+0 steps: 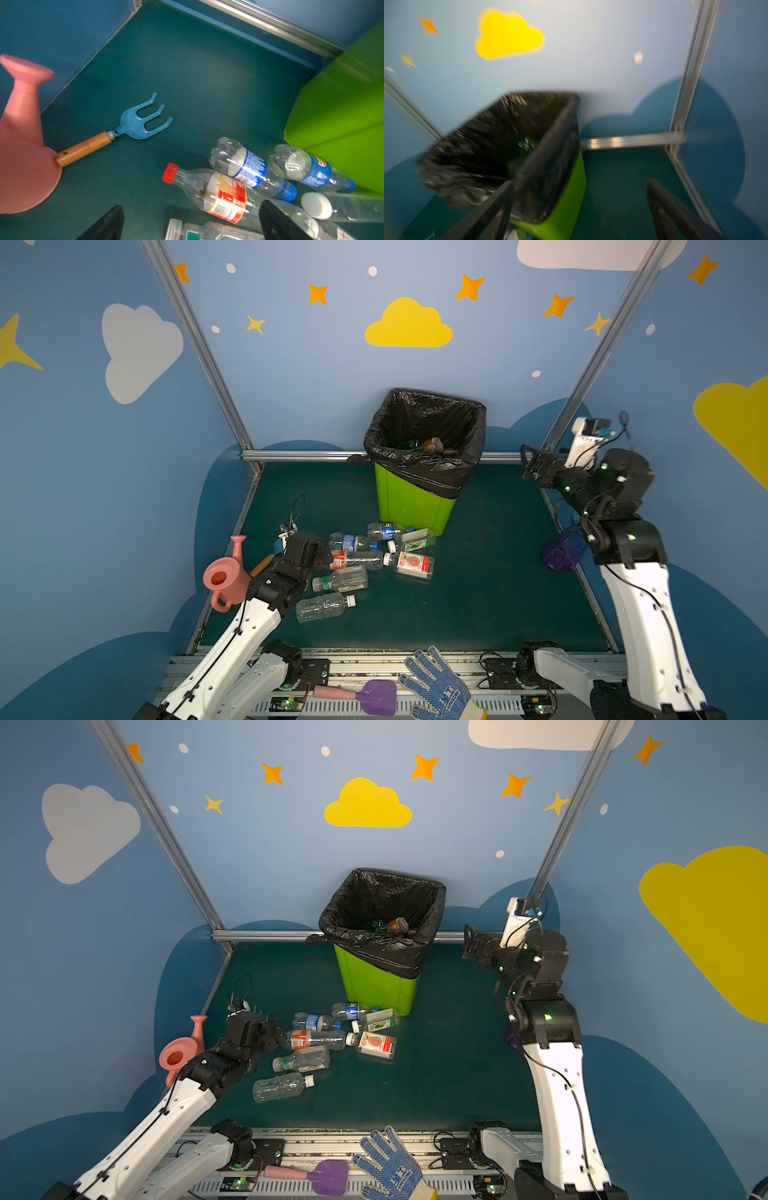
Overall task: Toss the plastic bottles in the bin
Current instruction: 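Pull the right arm back to its side while left arm reaches toward the pile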
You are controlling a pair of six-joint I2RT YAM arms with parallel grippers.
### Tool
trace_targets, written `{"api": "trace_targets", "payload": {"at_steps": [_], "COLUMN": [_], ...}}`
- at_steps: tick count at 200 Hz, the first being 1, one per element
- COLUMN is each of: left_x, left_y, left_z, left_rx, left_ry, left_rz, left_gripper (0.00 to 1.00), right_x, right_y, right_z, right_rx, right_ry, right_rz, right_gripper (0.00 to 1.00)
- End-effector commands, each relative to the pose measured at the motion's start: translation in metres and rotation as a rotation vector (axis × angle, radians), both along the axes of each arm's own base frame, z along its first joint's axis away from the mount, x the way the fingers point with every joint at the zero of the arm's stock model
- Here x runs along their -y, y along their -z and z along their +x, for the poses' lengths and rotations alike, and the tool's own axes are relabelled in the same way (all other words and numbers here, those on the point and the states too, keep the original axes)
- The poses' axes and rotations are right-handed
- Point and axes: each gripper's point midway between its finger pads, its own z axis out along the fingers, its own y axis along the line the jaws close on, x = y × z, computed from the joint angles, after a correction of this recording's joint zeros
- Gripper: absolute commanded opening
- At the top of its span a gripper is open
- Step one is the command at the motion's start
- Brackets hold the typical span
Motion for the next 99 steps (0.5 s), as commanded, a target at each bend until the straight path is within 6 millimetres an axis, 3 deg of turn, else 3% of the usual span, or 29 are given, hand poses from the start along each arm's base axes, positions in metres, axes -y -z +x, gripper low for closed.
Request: {"api": "trace_targets", "payload": {"at_steps": [1,52,78,99], "left_x": [0.017,0.109,0.167,0.206], "left_y": [-0.012,-0.014,0.002,0.018], "left_z": [0.002,0.013,0.013,0.01], "left_rx": [0.002,-0.009,-0.07,-0.148], "left_ry": [0.139,0.521,0.755,0.911], "left_rz": [0.163,0.395,0.498,0.554], "left_gripper": [1.0,1.0,1.0,1.0], "right_x": [0.006,0.04,0.045,0.044], "right_y": [0.021,0.125,0.183,0.209], "right_z": [-0.019,-0.035,-0.042,-0.047], "right_rx": [-0.048,-0.237,-0.353,-0.406], "right_ry": [0.0,0.099,0.115,0.119], "right_rz": [0.117,0.275,0.354,0.404], "right_gripper": [0.98,0.98,0.98,0.98]}}
